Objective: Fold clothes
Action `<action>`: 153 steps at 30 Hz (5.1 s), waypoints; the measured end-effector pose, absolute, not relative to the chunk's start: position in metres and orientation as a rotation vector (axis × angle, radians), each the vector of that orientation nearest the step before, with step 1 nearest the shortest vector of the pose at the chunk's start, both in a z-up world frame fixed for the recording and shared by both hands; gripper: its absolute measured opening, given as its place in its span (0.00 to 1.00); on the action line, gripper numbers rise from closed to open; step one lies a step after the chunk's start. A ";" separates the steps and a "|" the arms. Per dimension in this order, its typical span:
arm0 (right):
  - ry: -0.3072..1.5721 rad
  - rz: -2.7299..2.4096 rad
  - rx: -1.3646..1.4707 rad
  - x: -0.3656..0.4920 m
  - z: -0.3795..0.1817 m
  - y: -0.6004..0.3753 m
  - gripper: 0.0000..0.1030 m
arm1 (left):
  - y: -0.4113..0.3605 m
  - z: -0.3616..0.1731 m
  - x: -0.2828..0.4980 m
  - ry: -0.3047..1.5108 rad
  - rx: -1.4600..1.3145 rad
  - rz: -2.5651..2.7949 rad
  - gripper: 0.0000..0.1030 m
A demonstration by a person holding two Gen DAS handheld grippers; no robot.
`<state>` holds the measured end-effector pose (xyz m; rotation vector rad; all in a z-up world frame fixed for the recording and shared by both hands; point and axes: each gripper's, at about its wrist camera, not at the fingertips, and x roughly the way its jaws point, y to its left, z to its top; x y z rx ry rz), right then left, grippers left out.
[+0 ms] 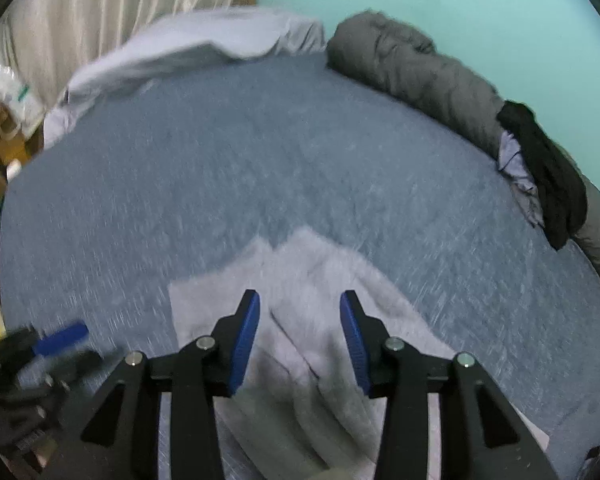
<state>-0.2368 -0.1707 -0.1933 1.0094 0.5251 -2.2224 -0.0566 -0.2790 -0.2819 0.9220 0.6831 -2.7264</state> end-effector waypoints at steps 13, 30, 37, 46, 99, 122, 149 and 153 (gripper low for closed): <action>0.120 -2.334 1.270 -0.279 -0.247 -0.110 0.30 | -0.275 -0.284 -0.058 0.707 0.935 -2.727 0.40; 0.169 -2.362 1.175 -0.260 -0.268 -0.118 0.34 | -0.267 -0.289 -0.070 0.704 0.963 -2.732 0.49; 0.028 -2.410 1.061 -0.214 -0.254 -0.029 0.44 | -0.266 -0.298 -0.079 0.781 0.986 -2.726 0.59; -0.126 -2.488 1.126 -0.198 -0.281 0.043 0.44 | -0.248 -0.302 -0.094 0.740 1.015 -2.740 0.60; -0.391 -2.286 1.211 -0.154 -0.319 0.125 0.41 | -0.261 -0.330 -0.169 0.984 1.009 -2.611 0.88; -0.420 -2.262 1.184 -0.154 -0.316 0.134 0.41 | -0.273 -0.361 -0.192 1.243 1.029 -2.571 0.91; -0.433 -2.268 1.184 -0.153 -0.316 0.137 0.41 | -0.255 -0.340 -0.213 1.178 0.981 -2.662 0.26; -0.441 -2.277 1.173 -0.153 -0.313 0.139 0.41 | -0.252 -0.329 -0.211 1.142 0.961 -2.710 0.24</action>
